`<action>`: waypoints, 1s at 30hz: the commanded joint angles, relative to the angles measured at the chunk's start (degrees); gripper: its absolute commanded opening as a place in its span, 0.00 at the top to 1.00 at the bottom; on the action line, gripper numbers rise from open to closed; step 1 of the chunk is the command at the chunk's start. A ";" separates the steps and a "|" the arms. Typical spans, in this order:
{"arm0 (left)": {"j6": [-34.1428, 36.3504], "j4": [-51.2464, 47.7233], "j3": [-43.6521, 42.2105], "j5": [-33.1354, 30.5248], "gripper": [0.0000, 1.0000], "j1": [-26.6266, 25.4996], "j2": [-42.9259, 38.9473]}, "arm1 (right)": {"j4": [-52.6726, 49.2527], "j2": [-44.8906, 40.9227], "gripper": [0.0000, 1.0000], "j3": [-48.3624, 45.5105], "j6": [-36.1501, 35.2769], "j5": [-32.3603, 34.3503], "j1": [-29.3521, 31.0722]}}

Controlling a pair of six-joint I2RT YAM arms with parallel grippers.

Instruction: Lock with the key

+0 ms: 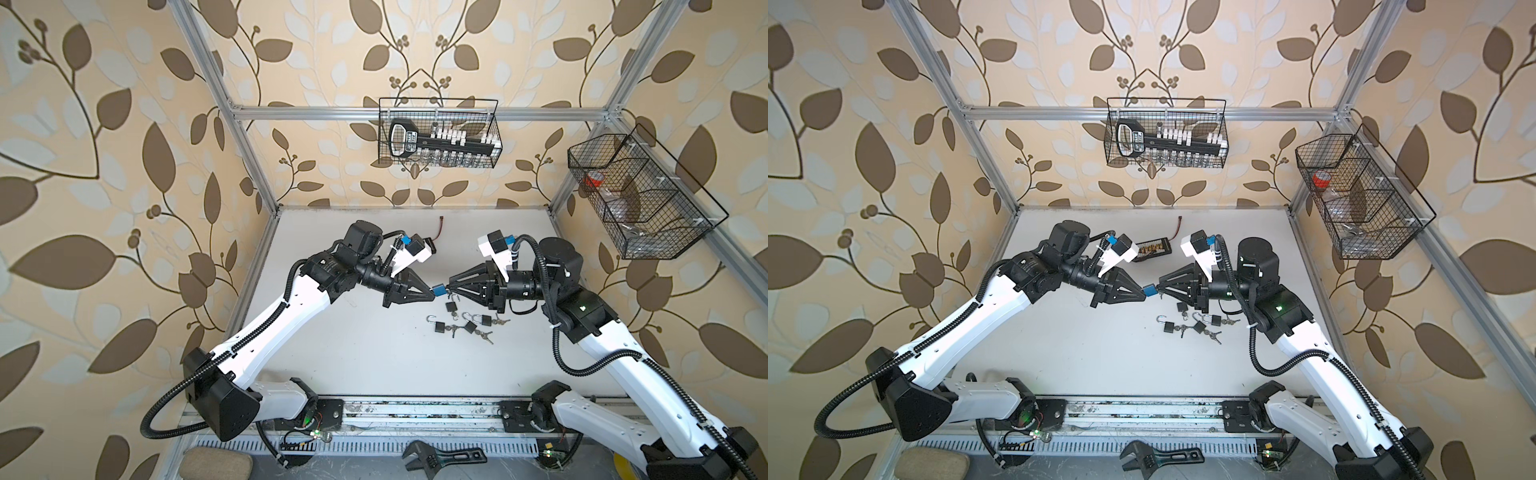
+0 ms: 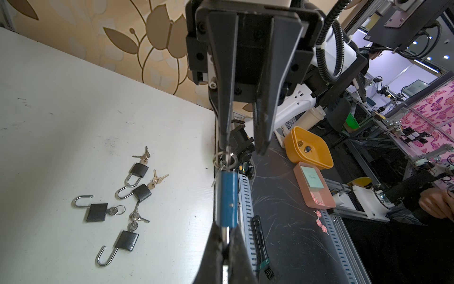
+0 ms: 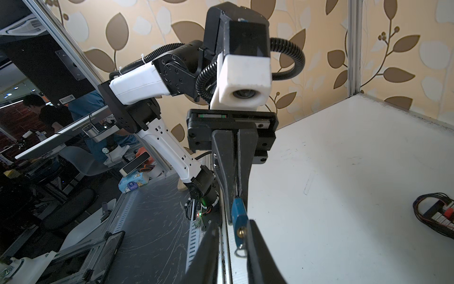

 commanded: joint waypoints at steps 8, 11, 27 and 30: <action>1.35 0.06 2.78 1.81 1.00 -0.70 -0.89 | 0.85 -0.18 0.69 -2.02 -0.65 -0.48 -0.17; 1.38 -0.03 2.77 1.71 1.00 -0.66 -0.98 | 2.07 -0.15 0.72 -2.23 0.13 -1.07 -0.25; 0.16 1.64 2.08 2.38 1.00 -0.66 -2.19 | 3.25 -3.01 1.00 -3.90 0.65 -0.06 -0.19; 0.30 1.78 1.94 2.33 1.00 -0.55 -2.94 | 3.19 -5.14 1.00 -3.49 0.36 1.38 -0.39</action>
